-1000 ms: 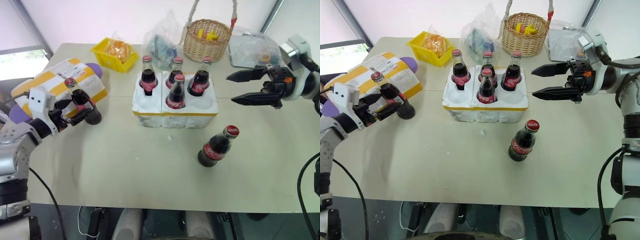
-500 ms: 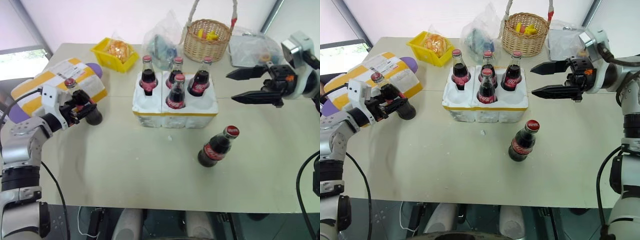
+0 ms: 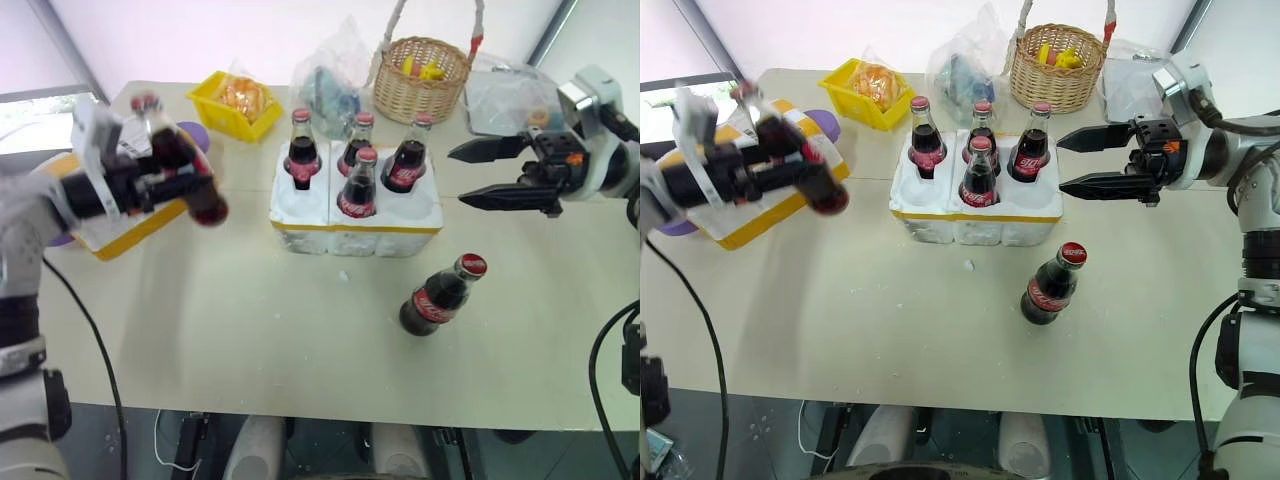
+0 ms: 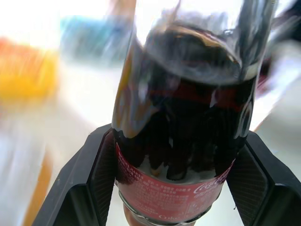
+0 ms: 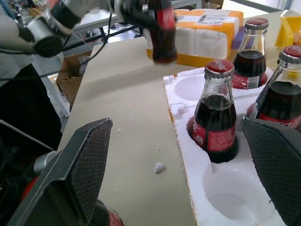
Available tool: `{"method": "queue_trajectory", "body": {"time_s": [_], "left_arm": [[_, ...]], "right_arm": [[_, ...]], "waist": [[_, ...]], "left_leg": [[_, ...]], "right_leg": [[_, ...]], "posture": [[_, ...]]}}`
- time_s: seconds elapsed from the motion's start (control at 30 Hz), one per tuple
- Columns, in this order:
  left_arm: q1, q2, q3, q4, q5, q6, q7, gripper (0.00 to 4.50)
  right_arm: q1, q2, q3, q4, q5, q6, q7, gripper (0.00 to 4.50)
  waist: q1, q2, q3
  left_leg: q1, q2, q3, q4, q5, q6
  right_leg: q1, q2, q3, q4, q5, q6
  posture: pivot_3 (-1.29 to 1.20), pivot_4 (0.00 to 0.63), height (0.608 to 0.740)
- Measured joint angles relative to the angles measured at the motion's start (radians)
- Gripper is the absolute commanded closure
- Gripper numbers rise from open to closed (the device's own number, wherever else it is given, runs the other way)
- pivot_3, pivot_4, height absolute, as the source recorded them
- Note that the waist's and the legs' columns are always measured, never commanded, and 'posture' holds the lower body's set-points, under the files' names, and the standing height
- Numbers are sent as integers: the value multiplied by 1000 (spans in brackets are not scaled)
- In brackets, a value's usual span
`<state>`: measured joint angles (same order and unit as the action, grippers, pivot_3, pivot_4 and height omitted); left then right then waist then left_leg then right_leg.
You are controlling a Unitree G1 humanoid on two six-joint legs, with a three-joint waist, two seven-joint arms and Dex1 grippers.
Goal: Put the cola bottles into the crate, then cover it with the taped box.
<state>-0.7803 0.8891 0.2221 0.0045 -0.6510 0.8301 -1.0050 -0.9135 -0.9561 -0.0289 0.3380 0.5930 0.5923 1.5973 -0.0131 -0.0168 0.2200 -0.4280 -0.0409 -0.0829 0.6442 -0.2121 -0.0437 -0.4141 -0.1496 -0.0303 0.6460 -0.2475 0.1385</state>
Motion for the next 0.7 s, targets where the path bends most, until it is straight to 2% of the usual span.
{"method": "queue_trajectory", "body": {"time_s": [0.17,0.27,0.43,0.53,0.7], "left_arm": [[-190,-94,-104,73,-10,35,-33,1848],[-255,-155,-184,152,34,-1,-56,1848],[-287,-270,-273,317,141,-132,-76,1848],[-286,-301,-312,399,205,-207,-96,1848],[-280,-327,-316,421,235,-236,-123,1848]], "right_arm": [[30,-2,-21,-20,0,1,-8,0],[54,-2,-32,-41,1,10,-19,0],[101,-8,-68,-108,20,42,-45,0],[141,-13,-99,-143,33,59,-61,0],[173,-25,-136,-162,49,78,-82,0]], "waist": [[-6,0,0],[-11,0,0],[-6,0,0],[-5,0,0],[-1,0,0]], "left_leg": [[1,1,0,0,0,0],[1,1,1,0,0,0],[1,1,1,1,0,0],[0,1,1,1,0,0],[0,1,1,1,0,0]], "right_leg": [[0,1,0,1,0,0],[0,1,0,2,0,0],[-1,1,1,2,0,0],[-1,1,0,2,0,0],[0,0,0,2,0,0]], "posture": [[0,150,737],[0,150,737],[0,150,737],[0,150,737],[0,150,737]]}}
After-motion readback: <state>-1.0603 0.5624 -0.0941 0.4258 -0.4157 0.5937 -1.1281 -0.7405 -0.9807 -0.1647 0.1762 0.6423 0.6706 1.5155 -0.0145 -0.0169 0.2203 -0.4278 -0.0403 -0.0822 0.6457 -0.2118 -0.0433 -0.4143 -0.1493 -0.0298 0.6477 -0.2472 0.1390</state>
